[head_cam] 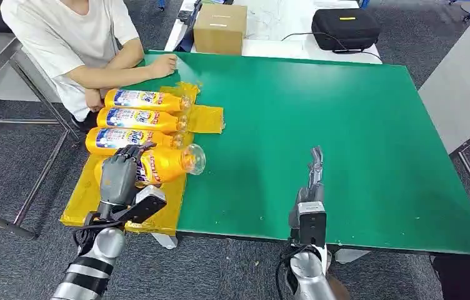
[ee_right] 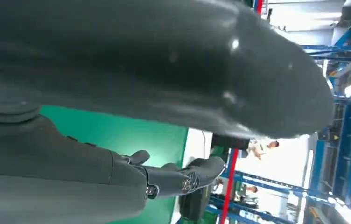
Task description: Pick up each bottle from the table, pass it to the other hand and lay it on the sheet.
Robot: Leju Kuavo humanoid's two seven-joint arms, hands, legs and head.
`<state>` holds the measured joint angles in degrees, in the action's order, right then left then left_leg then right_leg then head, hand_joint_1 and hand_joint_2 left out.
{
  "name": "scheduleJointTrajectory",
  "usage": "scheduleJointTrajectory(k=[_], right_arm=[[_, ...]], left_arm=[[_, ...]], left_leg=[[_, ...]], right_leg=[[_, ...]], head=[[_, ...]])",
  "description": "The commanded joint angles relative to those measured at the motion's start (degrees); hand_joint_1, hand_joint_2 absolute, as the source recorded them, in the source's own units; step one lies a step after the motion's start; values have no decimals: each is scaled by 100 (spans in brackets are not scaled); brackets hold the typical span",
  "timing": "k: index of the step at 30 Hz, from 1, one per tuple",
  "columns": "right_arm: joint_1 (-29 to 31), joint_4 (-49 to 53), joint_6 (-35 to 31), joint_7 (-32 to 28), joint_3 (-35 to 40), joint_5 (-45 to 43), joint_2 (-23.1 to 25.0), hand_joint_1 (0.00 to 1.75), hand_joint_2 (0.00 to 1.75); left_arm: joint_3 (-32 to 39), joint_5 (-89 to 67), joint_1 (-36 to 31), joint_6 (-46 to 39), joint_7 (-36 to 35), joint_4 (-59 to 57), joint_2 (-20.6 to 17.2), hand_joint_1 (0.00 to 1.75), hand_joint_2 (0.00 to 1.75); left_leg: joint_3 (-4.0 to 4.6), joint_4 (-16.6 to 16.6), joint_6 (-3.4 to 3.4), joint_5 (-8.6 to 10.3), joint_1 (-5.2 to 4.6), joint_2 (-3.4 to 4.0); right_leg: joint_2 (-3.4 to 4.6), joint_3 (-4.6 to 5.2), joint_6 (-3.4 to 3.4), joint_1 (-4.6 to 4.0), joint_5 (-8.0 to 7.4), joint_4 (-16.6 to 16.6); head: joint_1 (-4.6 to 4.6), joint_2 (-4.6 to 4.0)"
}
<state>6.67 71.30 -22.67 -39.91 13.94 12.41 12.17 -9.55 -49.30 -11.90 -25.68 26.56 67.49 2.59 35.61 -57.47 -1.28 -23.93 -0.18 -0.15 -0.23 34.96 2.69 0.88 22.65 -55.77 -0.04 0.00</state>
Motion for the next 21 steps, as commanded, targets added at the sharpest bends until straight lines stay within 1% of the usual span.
scheduleJointTrajectory(k=[1,2,4,5,6,7,8,9,10,11,13,14,15,16,20,21], right_arm=[[59,-245,228,-9,-126,-1,-12,0,0],[54,-267,308,-9,-121,-15,-5,0,0],[11,-258,305,-9,-177,-73,29,0,0],[-22,-242,333,-9,-221,-112,41,0,0],[-40,-251,349,-9,-253,-132,47,0,0],[-50,-265,365,-9,-275,-135,46,0,0],[-46,-292,386,-9,-310,-148,56,0,0],[-38,-301,383,-9,-324,-151,56,0,0],[-38,-301,383,-9,-324,-151,56,0,0],[-32,-306,384,-9,-328,-151,54,0,0],[-22,-316,386,-9,-329,-152,56,0,0],[-22,-316,386,-9,-329,-152,56,0,0],[-19,-319,387,-9,-329,-151,59,0,0],[-19,-319,387,-9,-329,-151,59,0,0],[-19,-319,387,-9,-329,-151,59,0,0],[-19,-319,387,-9,-329,-151,59,0,0]], left_arm=[[-76,-721,-788,-201,-296,-2211,-444,175,175],[-118,-1031,-880,-108,-565,-2478,-525,175,175],[77,-1017,-1030,39,-717,-2973,-515,175,175],[135,-1101,-1081,-36,-741,-3229,-514,175,175],[224,-1048,-1072,-78,-705,-3324,-486,175,175],[329,-952,-1061,-80,-636,-3397,-443,175,175],[440,-851,-1049,-75,-561,-3458,-378,143,175],[461,-826,-1052,-44,-558,-3495,-342,89,175],[461,-826,-1052,-44,-558,-3495,-342,89,175],[458,-830,-1052,-53,-562,-3495,-322,89,175],[454,-837,-1060,-54,-573,-3496,-309,89,175],[454,-837,-1060,-54,-573,-3496,-309,89,175],[454,-838,-1073,-42,-576,-3496,-311,89,175],[454,-838,-1073,-42,-576,-3496,-311,89,175],[454,-838,-1073,-42,-576,-3496,-311,89,175],[454,-838,-1073,-42,-576,-3496,-311,89,175]], left_leg=[[-43,7,12,-9,6,-5],[-27,5,9,-5,7,0],[-28,6,8,-6,8,-3],[-43,3,11,-14,14,-1],[-32,10,8,-5,9,-6],[-42,5,11,-13,13,0],[-31,7,8,-7,10,5],[-43,6,10,-14,13,8],[-28,7,7,-7,9,2],[-44,5,11,-15,13,3],[-24,6,7,-5,9,5],[-40,6,11,-12,11,8],[-29,7,8,-6,8,6],[-42,5,12,-12,11,9],[-35,9,8,-5,8,6],[-49,10,11,-10,9,7]], right_leg=[[-6,-42,-15,-6,13,3],[0,-26,-11,-7,6,3],[-4,-28,-12,-9,8,3],[-4,-44,-16,-14,16,2],[-7,-34,-10,-8,8,5],[0,-43,-14,-11,14,2],[3,-31,-10,-9,8,4],[6,-43,-14,-12,13,4],[0,-29,-10,-8,8,4],[0,-45,-14,-12,16,2],[5,-25,-8,-8,4,4],[8,-40,-13,-10,9,3],[7,-29,-10,-7,4,3],[10,-41,-14,-10,9,1],[7,-32,-10,-8,2,4],[8,-44,-13,-9,7,4]], head=[[2,0],[0,0],[0,0],[2,0],[0,0],[0,0],[0,0],[0,0],[0,0],[2,0],[2,0],[0,0],[2,0],[0,0],[0,0],[0,0]])
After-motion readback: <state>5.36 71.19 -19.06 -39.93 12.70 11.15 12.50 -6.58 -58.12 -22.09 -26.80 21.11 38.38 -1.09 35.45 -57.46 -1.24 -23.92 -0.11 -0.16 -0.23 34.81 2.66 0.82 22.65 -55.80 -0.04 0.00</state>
